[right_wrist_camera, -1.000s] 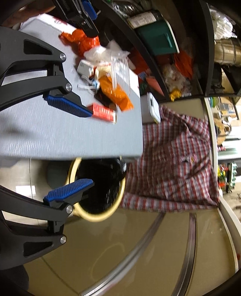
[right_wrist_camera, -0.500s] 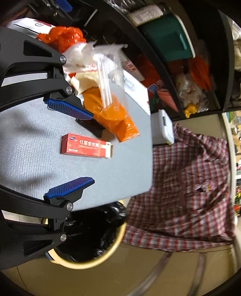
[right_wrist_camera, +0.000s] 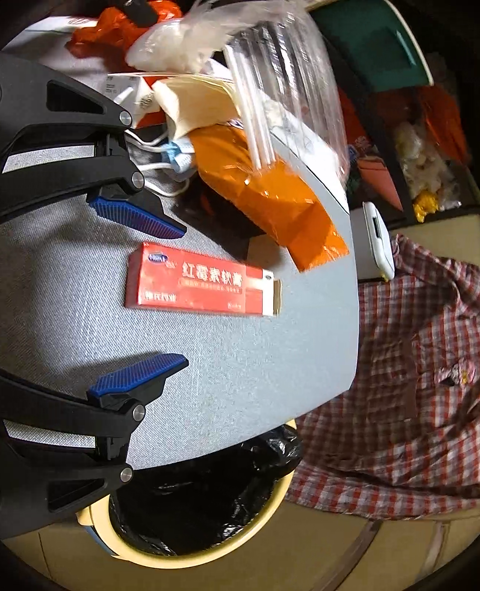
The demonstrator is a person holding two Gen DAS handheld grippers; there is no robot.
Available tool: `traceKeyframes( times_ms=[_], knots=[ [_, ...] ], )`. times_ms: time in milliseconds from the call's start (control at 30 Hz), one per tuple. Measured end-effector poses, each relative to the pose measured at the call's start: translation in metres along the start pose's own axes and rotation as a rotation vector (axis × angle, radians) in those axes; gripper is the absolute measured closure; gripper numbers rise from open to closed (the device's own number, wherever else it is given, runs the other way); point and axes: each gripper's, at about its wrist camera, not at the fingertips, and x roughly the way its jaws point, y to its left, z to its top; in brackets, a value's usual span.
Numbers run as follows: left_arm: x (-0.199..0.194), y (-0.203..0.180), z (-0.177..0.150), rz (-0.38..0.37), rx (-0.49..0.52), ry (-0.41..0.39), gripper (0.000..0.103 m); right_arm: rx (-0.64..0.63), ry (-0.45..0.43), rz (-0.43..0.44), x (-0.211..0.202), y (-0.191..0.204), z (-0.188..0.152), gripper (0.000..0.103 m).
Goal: Collect trash
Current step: 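Grasp the red-orange plastic bag with the left gripper while the right gripper grasps the red box, then carry the red bag and red box over the bin and release both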
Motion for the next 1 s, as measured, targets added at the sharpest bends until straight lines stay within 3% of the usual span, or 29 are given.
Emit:
traceKeyframes(
  times_ms=[67,100,200,233,1000],
  knots=[
    [0.001,-0.001,0.0,-0.009,-0.002,0.006,0.025,-0.001,0.01,-0.006,0.002,0.0,0.0,0.039],
    [0.002,-0.001,0.0,-0.015,0.001,0.008,0.033,-0.003,0.014,-0.005,0.002,0.0,0.0,0.042],
    [0.001,-0.002,0.002,-0.021,0.01,0.01,0.043,-0.014,0.026,-0.004,0.002,0.001,-0.002,0.063],
    [0.0,-0.001,0.002,-0.026,0.007,0.011,0.046,-0.012,0.027,0.0,0.002,0.0,-0.002,0.066],
    [-0.089,0.007,0.008,-0.099,-0.023,-0.177,0.05,-0.019,-0.168,0.003,-0.107,-0.03,-0.01,0.067]
  ],
)
